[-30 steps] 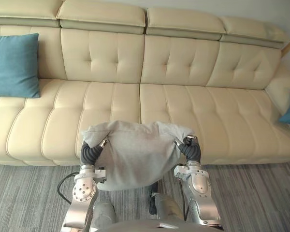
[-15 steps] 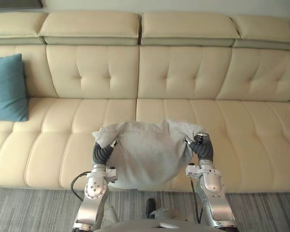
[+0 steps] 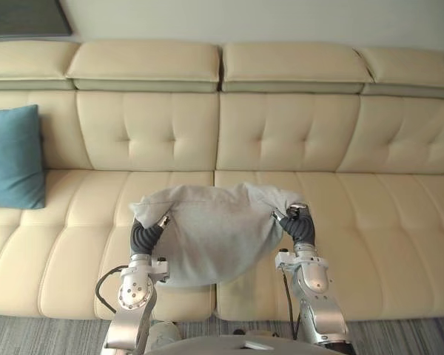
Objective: Pick up cushions and gather them together orderly.
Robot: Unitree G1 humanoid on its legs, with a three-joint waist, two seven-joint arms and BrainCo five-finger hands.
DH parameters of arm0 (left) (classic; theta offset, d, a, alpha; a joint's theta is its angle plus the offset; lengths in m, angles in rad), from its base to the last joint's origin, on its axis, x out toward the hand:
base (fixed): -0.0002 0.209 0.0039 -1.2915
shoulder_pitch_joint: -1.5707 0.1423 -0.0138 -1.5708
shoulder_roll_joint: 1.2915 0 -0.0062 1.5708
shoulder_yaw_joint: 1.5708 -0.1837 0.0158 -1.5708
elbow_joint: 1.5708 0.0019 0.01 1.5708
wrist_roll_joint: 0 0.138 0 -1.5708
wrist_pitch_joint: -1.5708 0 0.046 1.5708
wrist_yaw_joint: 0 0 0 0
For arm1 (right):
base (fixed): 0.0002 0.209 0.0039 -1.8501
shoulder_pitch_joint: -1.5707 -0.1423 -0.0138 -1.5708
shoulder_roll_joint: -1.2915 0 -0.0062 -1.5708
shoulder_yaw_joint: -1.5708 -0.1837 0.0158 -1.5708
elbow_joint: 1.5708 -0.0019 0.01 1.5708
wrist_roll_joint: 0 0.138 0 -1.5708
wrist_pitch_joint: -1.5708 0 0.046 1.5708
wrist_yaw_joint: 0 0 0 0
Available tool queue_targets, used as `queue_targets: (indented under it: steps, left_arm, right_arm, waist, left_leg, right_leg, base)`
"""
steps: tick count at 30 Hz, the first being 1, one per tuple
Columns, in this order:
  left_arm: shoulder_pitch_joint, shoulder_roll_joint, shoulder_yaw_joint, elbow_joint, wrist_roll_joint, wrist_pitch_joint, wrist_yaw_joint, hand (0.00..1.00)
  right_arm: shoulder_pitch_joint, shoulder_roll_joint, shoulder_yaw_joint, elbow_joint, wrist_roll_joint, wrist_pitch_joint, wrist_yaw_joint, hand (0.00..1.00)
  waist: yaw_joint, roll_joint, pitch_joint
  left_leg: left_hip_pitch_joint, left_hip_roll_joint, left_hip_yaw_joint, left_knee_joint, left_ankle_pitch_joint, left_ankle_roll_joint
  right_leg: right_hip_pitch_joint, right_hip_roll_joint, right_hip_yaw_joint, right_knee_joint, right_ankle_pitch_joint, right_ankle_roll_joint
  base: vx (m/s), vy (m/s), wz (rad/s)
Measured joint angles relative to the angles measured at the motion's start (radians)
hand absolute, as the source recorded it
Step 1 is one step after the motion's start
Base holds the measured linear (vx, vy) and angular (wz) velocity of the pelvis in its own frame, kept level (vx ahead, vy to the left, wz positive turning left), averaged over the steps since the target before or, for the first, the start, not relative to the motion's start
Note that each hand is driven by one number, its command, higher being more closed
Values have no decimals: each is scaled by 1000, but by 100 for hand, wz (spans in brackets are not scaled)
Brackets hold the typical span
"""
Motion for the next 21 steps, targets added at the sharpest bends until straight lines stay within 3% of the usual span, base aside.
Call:
queue_targets:
  steps: [4,14,16,21]
  left_arm:
    - [2,-1,-1,-4,0,0,-9,100]
    - [-13,-4,25,-11,31,2,31,100]
    - [-33,-3,35,-10,40,4,53,100]
    - [-261,29,88,92,43,13,149,100]
  right_arm:
    - [1,-1,-1,0,0,0,1,100]
    - [-68,-1,40,70,-1,0,-9,100]
    - [-106,-1,52,87,-6,0,-21,100]
    - [-359,1,89,151,-38,0,-108,100]
  waist:
    - [-4,-2,-3]
    - [3,-5,-6]
    - [8,-4,-6]
    - [33,4,6]
  left_leg:
    - [70,26,24,-65,18,-16]
    - [79,21,92,-90,33,-6]
    - [60,21,98,-87,39,-2]
    - [-133,26,79,13,53,16]
  right_leg:
    - [14,32,29,10,29,-1]
    - [10,27,90,-77,99,3]
    - [-6,26,92,-87,114,2]
    - [-141,18,89,-98,154,3]
  base:
    - [32,-56,-26]
    - [-25,14,-22]
    - [-98,5,-12]
    - [-158,0,-1]
